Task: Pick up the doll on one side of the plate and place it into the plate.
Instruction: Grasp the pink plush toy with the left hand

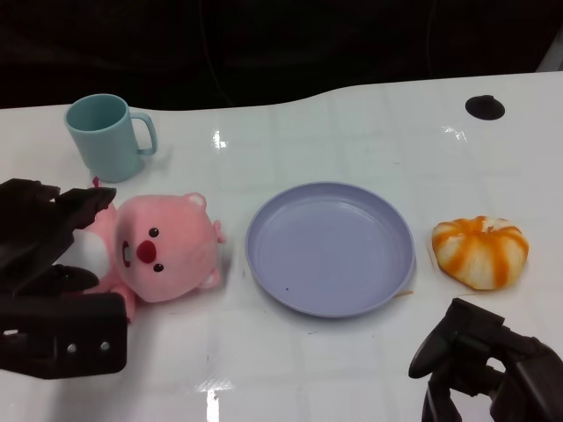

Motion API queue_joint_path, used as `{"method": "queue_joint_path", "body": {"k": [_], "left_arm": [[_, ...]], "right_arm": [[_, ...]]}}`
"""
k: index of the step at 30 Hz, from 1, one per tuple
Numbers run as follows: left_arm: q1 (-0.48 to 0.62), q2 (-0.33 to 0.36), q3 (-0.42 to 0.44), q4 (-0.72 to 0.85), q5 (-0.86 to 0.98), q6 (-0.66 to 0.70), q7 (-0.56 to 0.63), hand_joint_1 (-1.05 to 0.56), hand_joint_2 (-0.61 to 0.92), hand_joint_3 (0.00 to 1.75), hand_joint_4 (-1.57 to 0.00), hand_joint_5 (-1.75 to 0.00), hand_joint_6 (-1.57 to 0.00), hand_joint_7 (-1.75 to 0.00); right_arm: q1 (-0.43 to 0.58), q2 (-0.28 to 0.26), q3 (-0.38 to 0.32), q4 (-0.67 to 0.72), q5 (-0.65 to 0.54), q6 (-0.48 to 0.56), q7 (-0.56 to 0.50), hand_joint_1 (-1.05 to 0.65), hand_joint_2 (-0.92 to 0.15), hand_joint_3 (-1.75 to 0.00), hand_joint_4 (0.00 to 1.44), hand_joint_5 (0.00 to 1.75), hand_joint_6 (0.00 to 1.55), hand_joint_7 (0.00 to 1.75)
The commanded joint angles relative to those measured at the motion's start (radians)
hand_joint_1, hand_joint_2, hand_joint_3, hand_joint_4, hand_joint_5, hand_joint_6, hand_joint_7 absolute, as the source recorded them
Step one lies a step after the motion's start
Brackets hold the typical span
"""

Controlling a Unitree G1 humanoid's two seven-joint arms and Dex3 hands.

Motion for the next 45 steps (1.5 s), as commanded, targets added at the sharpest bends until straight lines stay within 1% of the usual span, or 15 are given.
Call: {"method": "queue_joint_path", "body": {"k": [1,23,29,33,34,35,36,37,38,39,40,42,43,44,45], "left_arm": [[-0.057,0.008,-0.050,0.073,0.038,0.029,-0.005,-0.75,0.91,0.01,-0.13,-0.25,-0.22,0.00],[-0.354,-0.118,-0.310,0.695,0.049,0.002,0.124,-0.67,0.92,0.02,-0.19,-0.11,-0.22,-0.01],[-0.411,-0.166,-0.361,0.837,0.040,-0.005,0.164,-0.36,0.88,0.00,-0.48,-0.09,-0.53,-0.04],[-0.428,-0.191,-0.371,0.926,0.014,-0.052,0.258,-0.28,0.92,0.03,-0.85,-0.16,-0.87,-0.08],[-0.429,-0.198,-0.370,0.946,0.006,-0.065,0.288,-0.28,0.92,0.03,-0.90,-0.47,-0.98,-0.07],[-0.431,-0.202,-0.370,0.962,0.000,-0.073,0.309,-0.27,0.92,0.05,-0.82,-0.94,-1.05,-0.10],[-0.430,-0.203,-0.371,0.973,-0.005,-0.092,0.334,-0.26,0.92,0.05,-0.76,-1.22,-1.08,-0.13],[-0.429,-0.201,-0.374,0.980,-0.009,-0.107,0.354,-0.25,0.92,0.09,-0.72,-1.52,-0.95,-0.59],[-0.429,-0.199,-0.377,0.987,-0.011,-0.119,0.368,-0.25,0.92,0.14,-0.71,-1.63,-0.80,-0.98],[-0.429,-0.195,-0.381,0.989,-0.013,-0.131,0.384,-0.26,0.92,0.16,-0.71,-1.69,-0.72,-1.18],[-0.429,-0.193,-0.382,0.991,-0.015,-0.138,0.395,-0.26,0.92,0.16,-0.72,-1.72,-0.71,-1.14],[-0.428,-0.189,-0.383,0.996,-0.021,-0.153,0.421,-0.27,0.92,0.15,-0.72,-1.74,-0.80,-0.86],[-0.428,-0.189,-0.381,0.997,-0.025,-0.157,0.431,-0.25,0.92,0.16,-0.74,-1.74,-0.69,-1.23],[-0.427,-0.188,-0.377,0.995,-0.031,-0.158,0.437,-0.24,0.92,0.17,-0.75,-1.74,-0.62,-1.42],[-0.428,-0.188,-0.375,0.993,-0.035,-0.158,0.440,-0.24,0.92,0.18,-0.73,-1.75,-0.62,-1.29]], "right_arm": [[0.004,-0.003,-0.005,-0.018,0.005,0.012,-0.004,0.10,-0.47,-1.34,0.70,1.75,0.58,1.54],[0.016,-0.003,0.000,-0.041,0.011,0.023,-0.001,0.08,-0.45,-1.35,0.72,1.75,0.59,1.54],[0.017,-0.003,0.003,-0.049,0.006,0.033,-0.004,0.08,-0.45,-1.36,0.72,1.75,0.59,1.54],[0.020,-0.002,0.004,-0.056,0.002,0.039,-0.007,0.09,-0.45,-1.37,0.72,1.75,0.60,1.54],[0.022,-0.003,0.004,-0.055,0.001,0.035,-0.006,0.10,-0.45,-1.37,0.72,1.75,0.60,1.55],[0.023,-0.004,0.003,-0.054,0.001,0.032,-0.005,0.10,-0.45,-1.37,0.72,1.75,0.60,1.55],[0.024,-0.005,0.003,-0.055,0.001,0.032,-0.005,0.10,-0.45,-1.37,0.72,1.75,0.60,1.55],[0.025,-0.006,0.003,-0.058,-0.001,0.033,-0.004,0.10,-0.45,-1.37,0.72,1.75,0.60,1.55],[0.026,-0.007,0.002,-0.060,-0.002,0.035,-0.003,0.10,-0.45,-1.37,0.72,1.75,0.60,1.55],[0.025,-0.007,0.001,-0.060,0.003,0.035,-0.001,0.10,-0.45,-1.37,0.72,1.75,0.60,1.54],[0.024,-0.006,-0.001,-0.058,0.009,0.033,0.001,0.10,-0.45,-1.37,0.72,1.75,0.59,1.54],[0.022,-0.005,-0.004,-0.054,0.017,0.030,0.005,0.10,-0.45,-1.37,0.72,1.75,0.59,1.54],[0.021,-0.005,-0.004,-0.055,0.018,0.032,0.005,0.10,-0.45,-1.37,0.72,1.75,0.59,1.54],[0.020,-0.005,-0.004,-0.057,0.016,0.037,0.004,0.10,-0.45,-1.37,0.72,1.75,0.59,1.54],[0.020,-0.005,-0.004,-0.059,0.015,0.041,0.002,0.10,-0.45,-1.37,0.72,1.75,0.59,1.55]]}}
